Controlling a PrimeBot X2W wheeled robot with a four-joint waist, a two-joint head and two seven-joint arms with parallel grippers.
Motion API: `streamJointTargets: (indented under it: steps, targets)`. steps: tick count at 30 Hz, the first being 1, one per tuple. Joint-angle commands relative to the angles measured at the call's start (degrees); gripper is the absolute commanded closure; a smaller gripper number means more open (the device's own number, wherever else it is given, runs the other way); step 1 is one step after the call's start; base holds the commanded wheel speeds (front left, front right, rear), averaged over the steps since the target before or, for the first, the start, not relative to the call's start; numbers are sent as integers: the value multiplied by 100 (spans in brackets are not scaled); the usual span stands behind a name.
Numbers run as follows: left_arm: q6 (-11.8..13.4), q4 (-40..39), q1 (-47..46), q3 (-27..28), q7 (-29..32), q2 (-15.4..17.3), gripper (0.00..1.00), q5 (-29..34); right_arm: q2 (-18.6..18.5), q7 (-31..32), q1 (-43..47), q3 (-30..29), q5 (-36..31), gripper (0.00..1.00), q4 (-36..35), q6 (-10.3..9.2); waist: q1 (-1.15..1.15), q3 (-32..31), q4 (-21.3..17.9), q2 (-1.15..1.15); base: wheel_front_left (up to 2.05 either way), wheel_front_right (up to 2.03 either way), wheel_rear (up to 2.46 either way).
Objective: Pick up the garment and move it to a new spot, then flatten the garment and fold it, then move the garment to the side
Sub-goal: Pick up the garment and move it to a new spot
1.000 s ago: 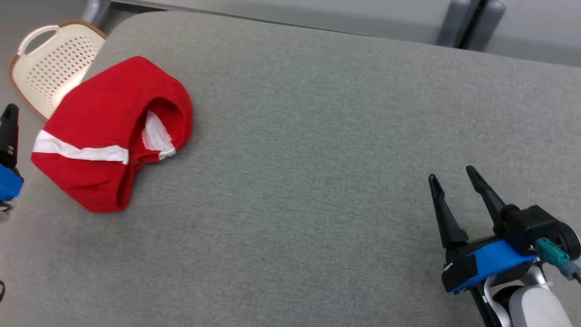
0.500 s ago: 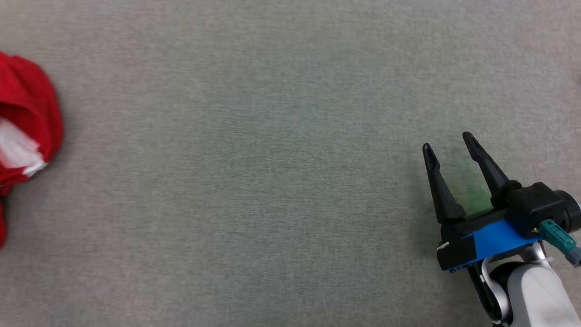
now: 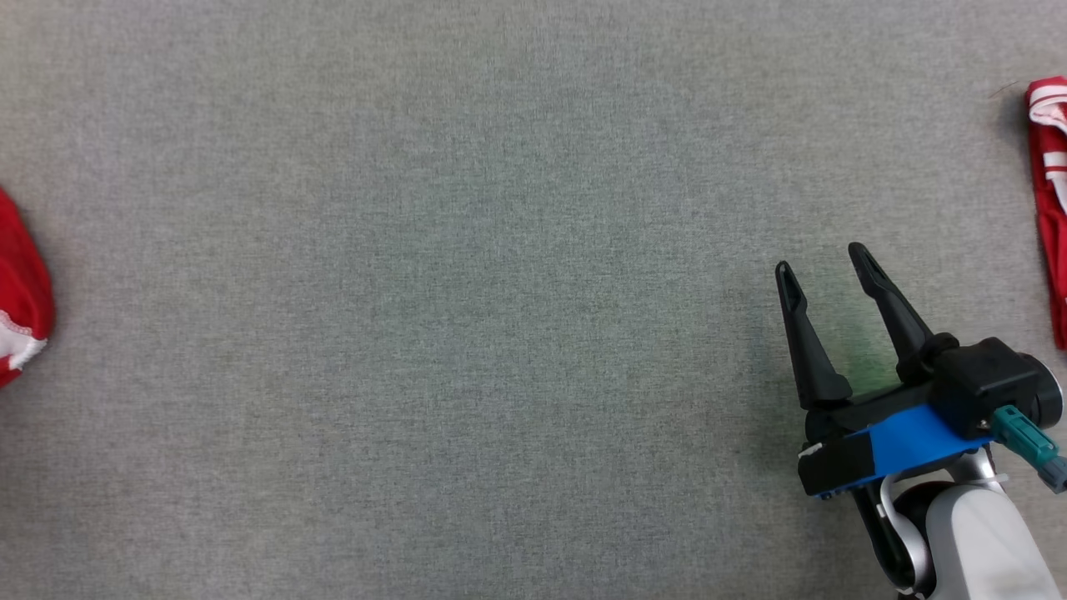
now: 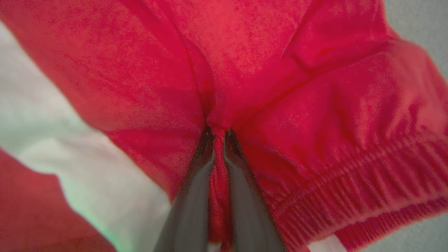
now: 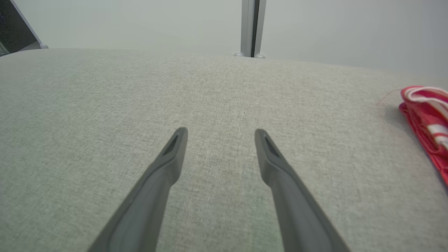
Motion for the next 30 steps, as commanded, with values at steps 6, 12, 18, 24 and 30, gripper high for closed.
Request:
streamJointTargets:
  steps: [6,12,18,24,30]
  targets:
    - [-355,-401,-16,-14,-428,-7,100,80,39,-66,83,-25,62,0,104,3,0,-527,119,0,0,0,0]
    - [-746,-966,-359,-109,-807,-40,100,92,82,-126,223,51,181,0,316,3,0,-1243,256,0,0,0,0]
    - [-960,-1678,-771,-455,-735,-157,100,82,137,-176,464,18,316,0,527,3,0,-2030,318,0,0,0,0]
    - [-1105,-2336,-1214,-1008,-451,-412,100,36,171,-151,626,-21,408,0,532,3,0,-2451,225,0,0,0,0]
    - [-1174,-2957,-1375,-1770,-121,-928,100,-47,179,-59,674,-2,414,0,408,3,0,-2509,-121,0,0,0,0]
